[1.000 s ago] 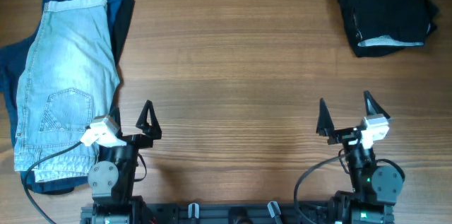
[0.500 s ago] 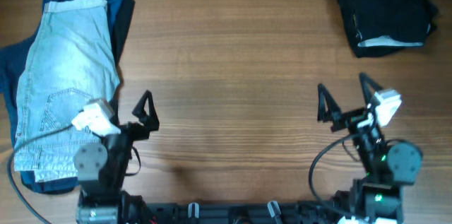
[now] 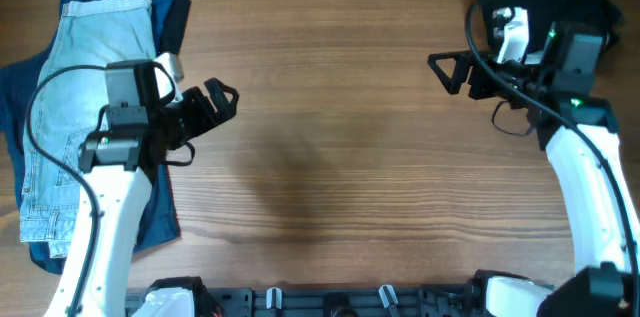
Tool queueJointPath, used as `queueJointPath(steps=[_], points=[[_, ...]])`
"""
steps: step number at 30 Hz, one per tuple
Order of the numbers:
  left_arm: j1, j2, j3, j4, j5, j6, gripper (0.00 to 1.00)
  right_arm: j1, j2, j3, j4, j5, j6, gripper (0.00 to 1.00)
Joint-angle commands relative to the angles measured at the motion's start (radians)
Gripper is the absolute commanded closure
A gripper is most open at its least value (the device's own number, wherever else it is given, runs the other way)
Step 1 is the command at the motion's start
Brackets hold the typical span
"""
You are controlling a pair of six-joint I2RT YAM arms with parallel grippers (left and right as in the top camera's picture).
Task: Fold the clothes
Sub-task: 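Reach the left gripper to the light-blue denim shorts and grasp them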
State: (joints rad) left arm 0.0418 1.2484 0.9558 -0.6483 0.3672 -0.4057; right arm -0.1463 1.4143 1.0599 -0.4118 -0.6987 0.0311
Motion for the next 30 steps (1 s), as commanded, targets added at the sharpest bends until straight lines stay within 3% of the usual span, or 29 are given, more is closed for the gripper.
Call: queueJointPath(steps=[1, 4, 7, 16, 25, 30], points=[[0.026, 0.016, 0.019, -0.005, 0.024, 0.004, 0.09, 0.003, 0.026, 0.022, 0.018, -0.01, 0.114, 0.0], [0.198, 0.014, 0.019, -0.131, -0.044, -0.105, 0.11, 0.003, 0.031, 0.022, 0.03, -0.009, 0.099, 0.01], [0.409, 0.014, 0.019, -0.239, -0.206, -0.104, 0.12, 0.004, 0.05, 0.02, 0.029, 0.002, 0.1, 0.01], [0.737, 0.015, 0.019, -0.283, -0.517, -0.209, 0.05, 0.081, 0.157, 0.019, 0.072, 0.003, 0.1, 0.01], [0.772, 0.106, 0.019, -0.068, -0.605, -0.196, 0.09, 0.169, 0.175, 0.019, 0.088, 0.011, 0.101, 0.01], [0.772, 0.253, 0.019, -0.032, -0.604, 0.063, 0.12, 0.196, 0.175, 0.019, 0.07, 0.101, 0.101, 0.0]])
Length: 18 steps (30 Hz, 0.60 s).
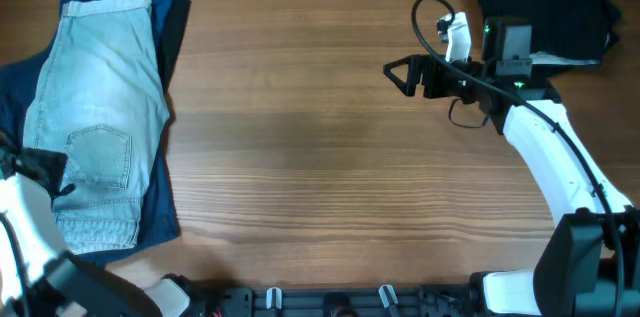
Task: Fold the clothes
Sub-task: 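Reach the left gripper to the light-blue denim shorts and grasp them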
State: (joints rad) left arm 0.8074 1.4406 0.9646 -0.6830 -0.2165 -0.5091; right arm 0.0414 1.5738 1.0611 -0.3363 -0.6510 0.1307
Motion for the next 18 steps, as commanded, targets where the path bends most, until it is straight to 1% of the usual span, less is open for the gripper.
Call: queueJointPath(steps=[1, 2, 3, 6, 7, 8, 9, 10, 13, 16, 18], points=[[0.007, 0.074, 0.01, 0.005, -0.018, 0.165, 0.11, 0.008, 0.016, 0.018, -0.006, 0.053, 0.002, 0.0], [0.007, 0.095, 0.01, 0.024, -0.006, 0.166, 0.1, 0.008, 0.016, 0.018, -0.007, 0.053, 0.002, 0.01], [0.007, 0.116, 0.01, 0.068, -0.005, 0.193, 0.07, 0.008, 0.016, 0.018, -0.009, 0.053, 0.003, 0.01], [0.007, 0.136, 0.01, 0.124, -0.006, 0.332, 0.08, 0.008, 0.016, 0.018, -0.021, 0.053, 0.003, 0.01], [0.008, 0.136, 0.01, 0.127, -0.012, 0.371, 0.1, 0.008, 0.016, 0.018, -0.026, 0.053, 0.003, 0.01], [0.01, 0.137, 0.01, 0.126, -0.014, 0.396, 0.16, 0.008, 0.016, 0.018, -0.026, 0.053, 0.002, 0.01], [0.013, 0.138, 0.01, 0.127, -0.028, 0.405, 0.2, 0.008, 0.016, 0.018, -0.026, 0.053, 0.002, 0.01], [0.018, 0.138, 0.01, 0.127, -0.047, 0.405, 0.2, 0.008, 0.016, 0.018, -0.026, 0.055, 0.002, 0.01], [0.064, 0.14, 0.01, 0.135, -0.039, 0.397, 0.11, 0.008, 0.016, 0.018, -0.034, 0.077, 0.002, 0.01], [0.101, 0.154, 0.01, 0.146, -0.027, 0.397, 0.09, 0.008, 0.016, 0.018, -0.054, 0.116, 0.001, 0.0], [0.119, 0.188, 0.01, 0.15, 0.019, 0.397, 0.12, 0.008, 0.016, 0.018, -0.053, 0.129, 0.001, 0.01]])
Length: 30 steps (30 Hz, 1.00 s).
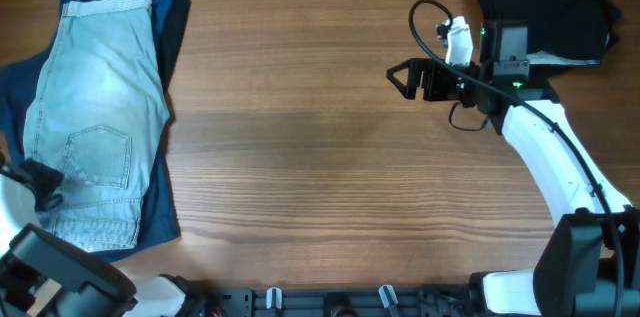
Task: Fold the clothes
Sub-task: 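Reach the left gripper to the light-blue denim shorts and grasp them, then lift the shorts with the left gripper and drag them to table center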
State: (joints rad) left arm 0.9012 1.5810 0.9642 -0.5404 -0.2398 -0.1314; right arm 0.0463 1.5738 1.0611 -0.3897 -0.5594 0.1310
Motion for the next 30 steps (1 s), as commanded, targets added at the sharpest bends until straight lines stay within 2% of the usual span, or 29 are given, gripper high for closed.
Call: queueJointPath(steps=[1, 2, 3, 4, 6, 9, 11, 12, 13, 14, 15, 16, 22, 26, 30], points=[[0.025, 0.071, 0.01, 0.007, 0.061, 0.019, 0.16, 0.003, 0.016, 0.018, 0.0, 0.04, 0.001, 0.01], [0.025, 0.088, 0.01, 0.006, 0.079, 0.019, 0.33, 0.003, 0.016, 0.018, 0.0, 0.04, 0.0, 0.0], [0.025, 0.1, 0.01, 0.006, 0.12, 0.011, 0.79, 0.003, 0.016, 0.018, 0.002, 0.04, 0.001, 0.0], [0.025, 0.1, 0.011, 0.006, 0.12, -0.018, 0.88, 0.003, 0.016, 0.018, 0.004, 0.04, 0.001, 0.01], [0.024, 0.093, 0.011, 0.002, 0.12, -0.095, 0.96, 0.003, 0.016, 0.018, 0.01, 0.04, 0.003, 0.0], [0.024, 0.063, 0.011, -0.014, 0.126, -0.201, 0.96, 0.003, 0.016, 0.018, 0.016, 0.04, 0.003, 0.01], [0.024, 0.036, 0.011, -0.017, 0.208, -0.248, 0.96, 0.003, 0.016, 0.018, 0.021, 0.04, 0.003, 0.01], [0.024, 0.011, 0.011, -0.016, 0.317, -0.267, 0.96, 0.003, 0.016, 0.018, 0.027, 0.04, 0.003, 0.0], [0.024, -0.039, 0.011, -0.016, 0.526, -0.326, 0.96, 0.003, 0.016, 0.018, 0.028, 0.04, 0.003, 0.04], [0.022, -0.07, 0.011, -0.012, 0.647, -0.33, 0.96, 0.003, 0.014, 0.018, 0.02, 0.039, 0.003, 0.1], [0.014, -0.097, 0.011, -0.008, 0.726, -0.329, 0.96, 0.003, 0.012, 0.018, 0.018, 0.036, 0.005, 0.15], [-0.018, -0.144, 0.011, -0.008, 0.769, -0.328, 0.96, 0.003, 0.01, 0.024, 0.019, 0.032, 0.019, 0.16], [-0.307, -0.296, 0.011, 0.087, 0.771, -0.294, 0.96, -0.002, -0.005, 0.195, -0.136, 0.029, -0.002, 0.15], [-0.546, -0.292, 0.011, 0.181, 0.77, -0.288, 0.96, -0.047, -0.011, 0.395, -0.284, 0.028, -0.002, 0.15], [-0.739, -0.292, 0.011, 0.325, 0.77, -0.288, 0.96, -0.098, -0.013, 0.49, -0.362, 0.028, -0.001, 0.15]])
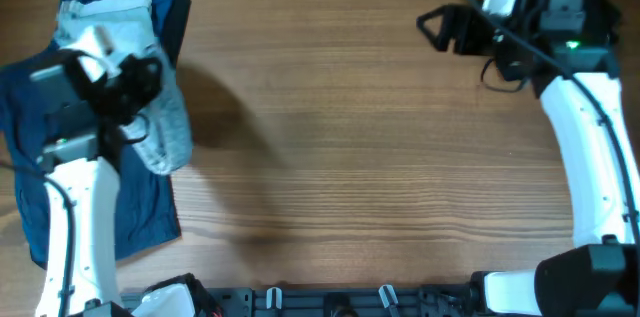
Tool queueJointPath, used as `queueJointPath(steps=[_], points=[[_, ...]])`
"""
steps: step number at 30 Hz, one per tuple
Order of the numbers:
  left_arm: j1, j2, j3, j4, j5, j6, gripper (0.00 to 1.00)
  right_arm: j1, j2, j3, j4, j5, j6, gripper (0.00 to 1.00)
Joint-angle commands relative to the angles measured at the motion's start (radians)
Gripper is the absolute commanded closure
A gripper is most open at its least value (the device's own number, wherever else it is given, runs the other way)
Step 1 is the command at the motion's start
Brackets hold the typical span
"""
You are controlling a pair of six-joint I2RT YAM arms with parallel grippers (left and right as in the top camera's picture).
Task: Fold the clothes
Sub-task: 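Lift the shorts with the left gripper and drag them to table center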
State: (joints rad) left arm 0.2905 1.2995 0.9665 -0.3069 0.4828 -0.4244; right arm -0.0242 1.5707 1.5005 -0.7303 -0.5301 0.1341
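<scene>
Light denim shorts (166, 135) lie bunched on the clothes pile at the far left. Their lower part is lifted off the pile and hangs from my left gripper (138, 79), which is shut on the cloth. Their waist end (104, 15) still rests flat. Under them lies a dark blue garment (135, 219), spread out and also showing at the top of the pile. My right gripper (436, 29) hovers open and empty near the far right edge. The right arm hides most of the black clothes behind it.
Bare wooden table (330, 157) fills the middle between the two arms. The right arm's cable (490, 69) loops below its wrist. The arm bases and mounting rail (330, 302) run along the near edge.
My left gripper was at the left edge by the shorts' hem. Now it is over the pile, shut on the shorts with their lower part lifted. My right gripper has moved up and right.
First my left gripper was just right of the flat shorts and my right gripper was beside the black pile. The left arm then stood at the table's left edge by the hem, with the right gripper further left. Now the shorts are gathered up in the left gripper.
</scene>
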Motion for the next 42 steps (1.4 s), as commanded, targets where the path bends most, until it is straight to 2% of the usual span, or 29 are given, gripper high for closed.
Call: queueJointPath(steps=[1, 3, 6, 8, 12, 14, 18, 19, 20, 21, 22, 23, 25, 27, 29, 30, 35, 39, 41, 42], points=[[-0.177, -0.01, 0.009, 0.139, 0.047, 0.005, 0.96, -0.039, -0.011, 0.054, -0.03, -0.002, -0.003, 0.15], [-0.296, -0.001, 0.009, 0.241, 0.03, 0.005, 0.96, -0.072, -0.014, 0.054, -0.043, -0.022, -0.003, 0.15], [-0.456, 0.043, 0.009, 0.337, -0.104, 0.006, 0.96, -0.13, -0.02, 0.054, -0.045, -0.082, -0.004, 0.15], [-0.557, 0.124, 0.009, 0.434, -0.176, 0.005, 0.96, -0.156, -0.021, 0.054, -0.054, -0.1, -0.005, 0.15], [-0.7, 0.325, 0.009, 0.651, -0.19, -0.008, 0.96, -0.161, -0.021, 0.054, -0.098, -0.092, -0.073, 0.15], [-0.765, 0.406, 0.009, 0.703, -0.189, -0.037, 0.96, -0.166, -0.021, 0.054, -0.097, -0.092, -0.078, 0.15], [-0.865, 0.452, 0.009, 0.725, -0.21, -0.037, 0.96, -0.19, -0.021, 0.053, -0.095, -0.098, -0.078, 0.15], [-0.893, 0.452, 0.009, 0.736, -0.242, -0.037, 0.93, -0.203, -0.021, 0.053, -0.096, -0.1, -0.077, 0.15], [-0.916, 0.452, 0.009, 0.76, -0.24, -0.042, 0.85, -0.215, -0.021, 0.054, -0.097, -0.101, -0.077, 0.15], [-0.931, 0.451, 0.01, 0.765, -0.241, -0.056, 0.66, -0.23, -0.021, 0.054, -0.097, -0.111, -0.074, 0.15], [-0.943, 0.45, 0.01, 0.765, -0.224, -0.056, 0.18, -0.248, -0.021, 0.053, -0.095, -0.127, -0.074, 0.15], [-0.944, 0.444, 0.01, 0.764, -0.192, -0.056, 0.0, -0.262, -0.021, 0.053, -0.094, -0.135, -0.074, 0.15], [-0.93, 0.404, 0.01, 0.743, -0.154, -0.064, 0.0, -0.272, -0.021, 0.053, -0.1, -0.137, -0.075, 0.14], [-0.884, 0.327, 0.01, 0.639, -0.154, -0.106, 0.0, -0.27, -0.02, 0.053, -0.113, -0.137, -0.081, 0.13], [-0.819, 0.245, 0.01, 0.469, -0.154, -0.107, 0.0, -0.262, -0.016, 0.048, -0.145, -0.137, -0.093, 0.11], [-0.767, 0.201, 0.01, 0.335, -0.154, -0.104, 0.0, -0.24, -0.01, 0.045, -0.173, -0.13, -0.133, 0.1], [-0.658, 0.166, 0.01, 0.052, -0.163, -0.093, 0.0, -0.156, 0.077, 0.045, -0.245, -0.062, -0.13, 0.09], [-0.584, 0.135, 0.01, 0.002, -0.18, -0.051, 0.0, -0.029, 0.201, 0.045, -0.246, -0.061, -0.184, 0.09], [-0.513, 0.085, 0.01, -0.014, -0.181, -0.051, 0.0, 0.024, 0.248, 0.045, -0.229, -0.053, -0.187, 0.09], [-0.432, 0.027, 0.01, -0.042, -0.182, -0.051, 0.0, 0.069, 0.291, 0.045, -0.2, -0.054, -0.182, 0.11]])
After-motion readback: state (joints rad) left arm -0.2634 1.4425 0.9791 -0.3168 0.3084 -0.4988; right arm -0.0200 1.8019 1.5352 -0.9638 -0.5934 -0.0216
